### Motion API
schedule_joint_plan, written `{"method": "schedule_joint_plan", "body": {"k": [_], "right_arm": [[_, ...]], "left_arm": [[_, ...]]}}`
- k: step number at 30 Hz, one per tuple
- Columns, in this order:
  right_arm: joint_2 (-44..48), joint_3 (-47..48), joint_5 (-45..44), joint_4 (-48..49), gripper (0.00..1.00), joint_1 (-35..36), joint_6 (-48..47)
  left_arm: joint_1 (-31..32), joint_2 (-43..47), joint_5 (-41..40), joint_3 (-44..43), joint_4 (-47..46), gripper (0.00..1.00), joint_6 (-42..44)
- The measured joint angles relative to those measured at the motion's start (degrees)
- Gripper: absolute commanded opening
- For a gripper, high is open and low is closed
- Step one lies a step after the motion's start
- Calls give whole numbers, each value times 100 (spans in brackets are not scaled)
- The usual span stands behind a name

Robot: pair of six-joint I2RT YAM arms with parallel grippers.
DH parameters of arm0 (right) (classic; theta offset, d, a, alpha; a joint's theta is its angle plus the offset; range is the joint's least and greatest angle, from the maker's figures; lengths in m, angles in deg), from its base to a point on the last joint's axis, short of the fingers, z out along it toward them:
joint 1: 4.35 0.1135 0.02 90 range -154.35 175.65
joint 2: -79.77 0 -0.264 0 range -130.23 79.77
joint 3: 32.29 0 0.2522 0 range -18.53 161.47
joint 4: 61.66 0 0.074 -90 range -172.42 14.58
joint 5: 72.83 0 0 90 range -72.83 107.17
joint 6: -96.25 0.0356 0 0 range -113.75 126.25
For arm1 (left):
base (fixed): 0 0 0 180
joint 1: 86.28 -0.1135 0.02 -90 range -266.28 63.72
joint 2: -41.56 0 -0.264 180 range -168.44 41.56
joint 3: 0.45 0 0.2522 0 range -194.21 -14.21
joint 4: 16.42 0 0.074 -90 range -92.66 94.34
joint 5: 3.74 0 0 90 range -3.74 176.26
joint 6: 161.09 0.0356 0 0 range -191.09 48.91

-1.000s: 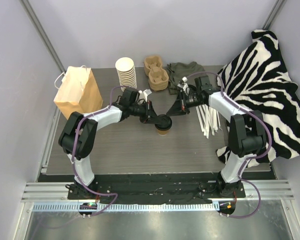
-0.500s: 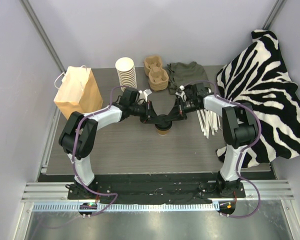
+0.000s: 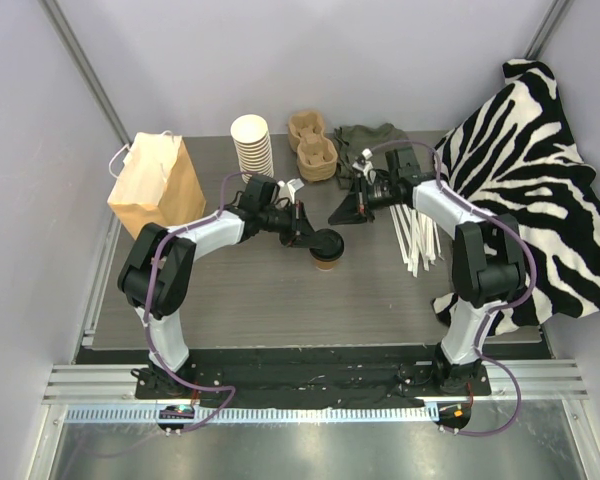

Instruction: Pack the takeout coffee

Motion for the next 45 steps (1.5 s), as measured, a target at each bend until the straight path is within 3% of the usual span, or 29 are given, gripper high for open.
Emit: {"method": "schedule_joint_plan", "body": {"k": [8, 14, 17, 27, 33, 39, 45], "right_arm": [[55, 238, -76, 306, 1, 31, 229], [-525, 79, -398, 367, 1, 46, 85], [-699, 22, -96, 271, 1, 50, 90], [-439, 310, -404, -404, 1, 103, -271], [417, 339, -234, -472, 1, 90, -205], [824, -179, -57, -332, 1, 90, -214], [-11, -866, -120, -321, 1, 81, -385]], "left_arm": [[0, 0, -4, -20, 44, 6, 33], [0, -24, 11, -39, 55, 5, 37], [0, -37, 15, -44, 52, 5, 39], [-7, -37, 24, -44, 57, 5, 94], [-7, -37, 28, -48, 59, 6, 122], [-7, -37, 26, -50, 63, 5, 125], [-7, -48, 31, -50, 68, 5, 140]]}}
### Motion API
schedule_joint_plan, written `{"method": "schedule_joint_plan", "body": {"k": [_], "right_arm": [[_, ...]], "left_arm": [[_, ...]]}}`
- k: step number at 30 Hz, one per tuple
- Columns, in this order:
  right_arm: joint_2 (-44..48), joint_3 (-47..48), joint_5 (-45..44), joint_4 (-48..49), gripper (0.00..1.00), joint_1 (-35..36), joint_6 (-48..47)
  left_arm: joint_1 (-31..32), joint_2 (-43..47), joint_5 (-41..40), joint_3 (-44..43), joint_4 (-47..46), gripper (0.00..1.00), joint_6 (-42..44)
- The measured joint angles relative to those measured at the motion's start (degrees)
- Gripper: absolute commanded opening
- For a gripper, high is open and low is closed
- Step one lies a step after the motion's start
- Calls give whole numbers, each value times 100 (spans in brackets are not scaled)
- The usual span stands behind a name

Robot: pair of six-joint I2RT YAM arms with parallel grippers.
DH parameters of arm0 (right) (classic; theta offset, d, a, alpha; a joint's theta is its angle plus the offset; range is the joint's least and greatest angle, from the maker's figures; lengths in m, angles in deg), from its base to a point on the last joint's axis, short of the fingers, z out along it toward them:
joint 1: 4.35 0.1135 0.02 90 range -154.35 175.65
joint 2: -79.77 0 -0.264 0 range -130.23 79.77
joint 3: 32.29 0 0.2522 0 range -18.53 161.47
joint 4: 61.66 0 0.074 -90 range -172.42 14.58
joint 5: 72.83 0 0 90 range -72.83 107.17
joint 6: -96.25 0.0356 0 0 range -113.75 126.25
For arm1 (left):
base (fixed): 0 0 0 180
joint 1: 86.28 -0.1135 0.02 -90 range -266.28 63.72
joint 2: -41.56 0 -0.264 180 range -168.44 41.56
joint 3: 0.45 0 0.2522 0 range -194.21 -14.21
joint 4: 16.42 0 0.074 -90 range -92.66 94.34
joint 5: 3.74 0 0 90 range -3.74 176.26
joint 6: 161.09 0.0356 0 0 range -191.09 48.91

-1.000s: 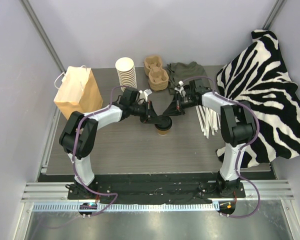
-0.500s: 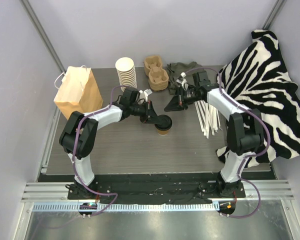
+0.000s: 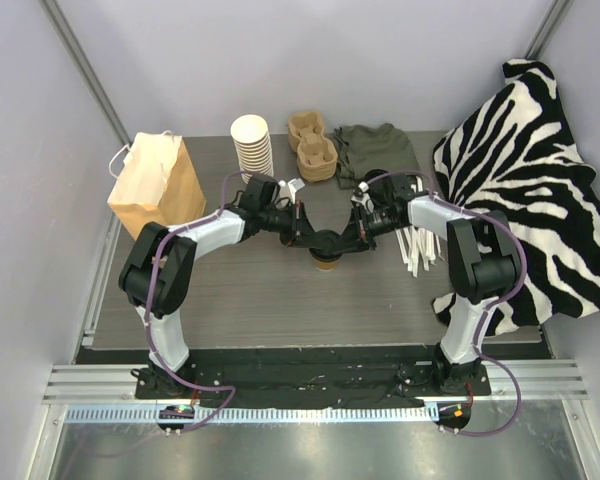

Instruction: Pack the takeout coffee

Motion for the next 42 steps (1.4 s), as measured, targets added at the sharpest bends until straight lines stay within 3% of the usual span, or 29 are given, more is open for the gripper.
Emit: {"method": "schedule_joint_plan", "body": {"k": [2, 9, 19, 30, 32, 42], "right_arm": [[-144, -31, 321, -39, 1, -28, 35], [-118, 179, 168, -267, 1, -57, -79], [321, 1263, -90, -70, 1, -48, 229], [-310, 916, -575, 540, 1, 107, 533], [-549, 837, -348, 533, 1, 120, 636], [-350, 901, -649, 238, 1, 221, 520]], "left_arm": [[0, -13, 26, -4, -4, 4, -2], [-15, -26, 63, -7, -13, 4, -2], [-15, -26, 68, -11, -9, 4, 0], [-17, -37, 81, -13, -11, 4, -13], [-22, -52, 85, -24, -17, 4, -24], [-24, -66, 127, -33, -15, 5, -20]]}}
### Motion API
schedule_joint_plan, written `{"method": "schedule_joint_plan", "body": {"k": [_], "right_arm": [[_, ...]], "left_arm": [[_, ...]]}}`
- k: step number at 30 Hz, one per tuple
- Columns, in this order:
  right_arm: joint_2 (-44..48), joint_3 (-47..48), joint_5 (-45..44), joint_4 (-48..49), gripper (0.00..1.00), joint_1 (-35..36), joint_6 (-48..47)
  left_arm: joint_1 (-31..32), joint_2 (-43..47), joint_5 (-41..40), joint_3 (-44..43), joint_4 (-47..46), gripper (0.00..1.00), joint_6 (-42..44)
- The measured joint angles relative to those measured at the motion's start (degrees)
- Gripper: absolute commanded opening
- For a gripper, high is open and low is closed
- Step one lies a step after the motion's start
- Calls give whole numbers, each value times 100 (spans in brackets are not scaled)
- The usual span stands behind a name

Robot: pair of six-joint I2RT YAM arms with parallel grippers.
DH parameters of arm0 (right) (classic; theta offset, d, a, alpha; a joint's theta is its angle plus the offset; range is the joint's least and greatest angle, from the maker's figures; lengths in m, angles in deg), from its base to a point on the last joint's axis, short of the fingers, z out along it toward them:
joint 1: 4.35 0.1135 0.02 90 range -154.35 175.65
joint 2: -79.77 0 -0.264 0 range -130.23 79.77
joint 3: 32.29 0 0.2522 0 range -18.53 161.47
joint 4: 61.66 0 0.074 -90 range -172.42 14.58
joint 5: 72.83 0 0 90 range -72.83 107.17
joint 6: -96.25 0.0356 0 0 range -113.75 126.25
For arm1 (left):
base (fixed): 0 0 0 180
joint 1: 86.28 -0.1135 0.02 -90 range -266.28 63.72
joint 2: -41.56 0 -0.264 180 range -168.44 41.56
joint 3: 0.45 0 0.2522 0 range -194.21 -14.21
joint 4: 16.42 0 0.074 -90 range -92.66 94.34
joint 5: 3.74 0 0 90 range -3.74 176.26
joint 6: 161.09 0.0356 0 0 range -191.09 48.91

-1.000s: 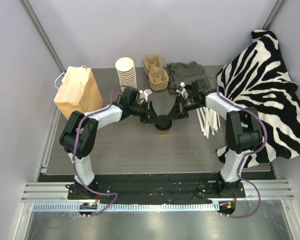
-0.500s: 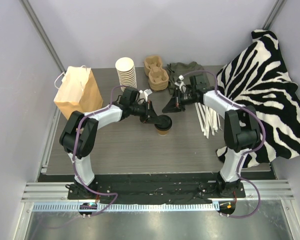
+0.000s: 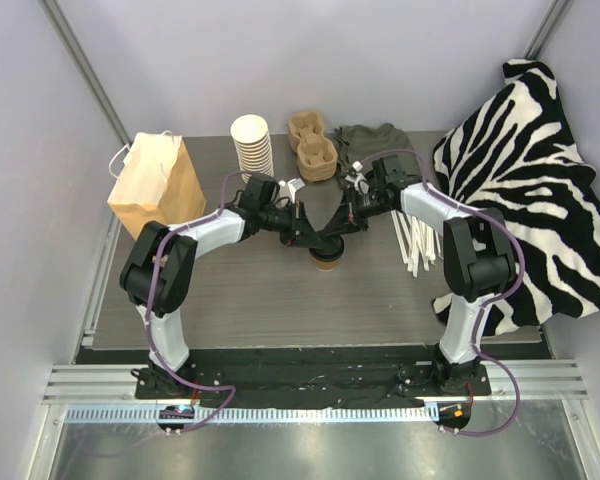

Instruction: Pack the takeout coffee

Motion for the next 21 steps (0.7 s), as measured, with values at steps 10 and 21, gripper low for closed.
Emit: {"method": "schedule_joint_plan", "body": {"k": [10, 21], "right_arm": [[833, 52, 52, -87, 1, -2, 2], [238, -553, 164, 59, 1, -2, 4]], "left_arm": [[4, 166, -68, -7, 9, 11, -11], [136, 737, 22, 2, -210, 12, -306]]}}
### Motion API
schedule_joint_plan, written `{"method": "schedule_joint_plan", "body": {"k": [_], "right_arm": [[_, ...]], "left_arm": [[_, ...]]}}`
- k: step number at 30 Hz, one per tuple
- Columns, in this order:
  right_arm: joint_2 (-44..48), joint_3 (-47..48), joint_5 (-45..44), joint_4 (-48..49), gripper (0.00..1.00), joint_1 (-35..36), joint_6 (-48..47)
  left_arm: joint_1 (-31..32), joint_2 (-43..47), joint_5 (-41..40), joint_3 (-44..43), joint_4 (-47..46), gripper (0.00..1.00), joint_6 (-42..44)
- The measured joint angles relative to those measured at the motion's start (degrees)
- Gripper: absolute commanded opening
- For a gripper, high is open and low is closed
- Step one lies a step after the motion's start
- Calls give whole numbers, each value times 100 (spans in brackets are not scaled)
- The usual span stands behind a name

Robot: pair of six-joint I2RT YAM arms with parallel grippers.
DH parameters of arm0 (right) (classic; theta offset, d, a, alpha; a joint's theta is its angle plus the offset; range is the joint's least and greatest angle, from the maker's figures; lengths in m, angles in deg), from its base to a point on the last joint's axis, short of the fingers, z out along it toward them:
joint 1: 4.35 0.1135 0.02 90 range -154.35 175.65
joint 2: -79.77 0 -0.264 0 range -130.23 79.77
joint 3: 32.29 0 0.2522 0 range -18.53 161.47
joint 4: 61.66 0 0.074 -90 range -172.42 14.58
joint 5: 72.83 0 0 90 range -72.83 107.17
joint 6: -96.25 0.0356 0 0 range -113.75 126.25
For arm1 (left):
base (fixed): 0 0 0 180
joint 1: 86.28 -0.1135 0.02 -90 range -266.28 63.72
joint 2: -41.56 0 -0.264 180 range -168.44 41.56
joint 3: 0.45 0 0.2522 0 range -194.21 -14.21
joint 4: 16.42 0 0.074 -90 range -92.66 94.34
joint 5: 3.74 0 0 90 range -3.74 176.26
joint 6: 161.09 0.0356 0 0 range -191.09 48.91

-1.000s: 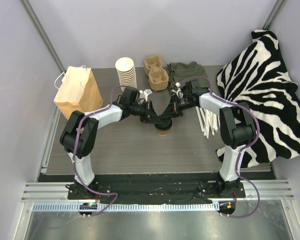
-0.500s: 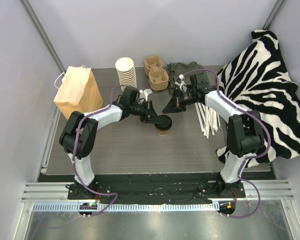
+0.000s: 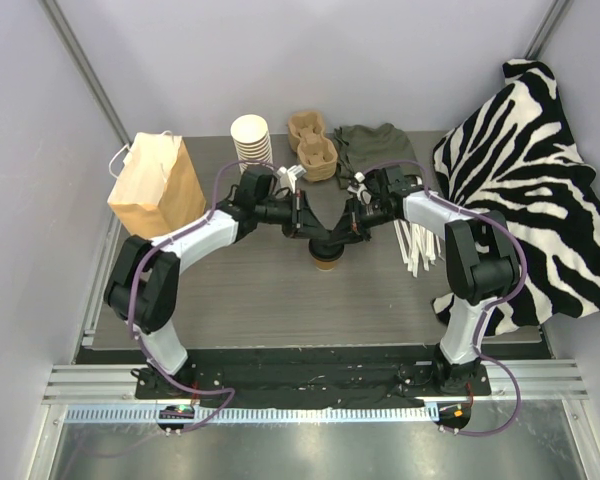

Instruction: Pack the takeout coffee

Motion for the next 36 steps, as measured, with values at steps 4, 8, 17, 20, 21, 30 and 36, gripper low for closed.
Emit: {"method": "schedule_joint_plan", "body": {"k": [4, 8, 17, 20, 21, 30, 36], "right_arm": [[-20, -2, 68, 24, 1, 0, -24], [-20, 0, 70, 22, 1, 0, -48], [-22, 9, 81, 20, 1, -13, -120], [-35, 11, 57, -9, 1, -4, -151], [-37, 11, 63, -22, 1, 0, -160], [-37, 57, 70, -131, 1, 0, -203], [-37, 103, 33, -199, 1, 0, -256]], "left_arm": [[70, 188, 42, -4, -162, 12, -129], [94, 190, 46, -9, -221, 10, -164], [87, -881, 201, 85, -48, 6, -42], [48, -887, 258, 35, -68, 6, 76], [31, -887, 269, 35, -46, 6, 94], [7, -522, -4, -39, 442, 11, 400], [59, -13, -24, -103, 415, 11, 343]]}}
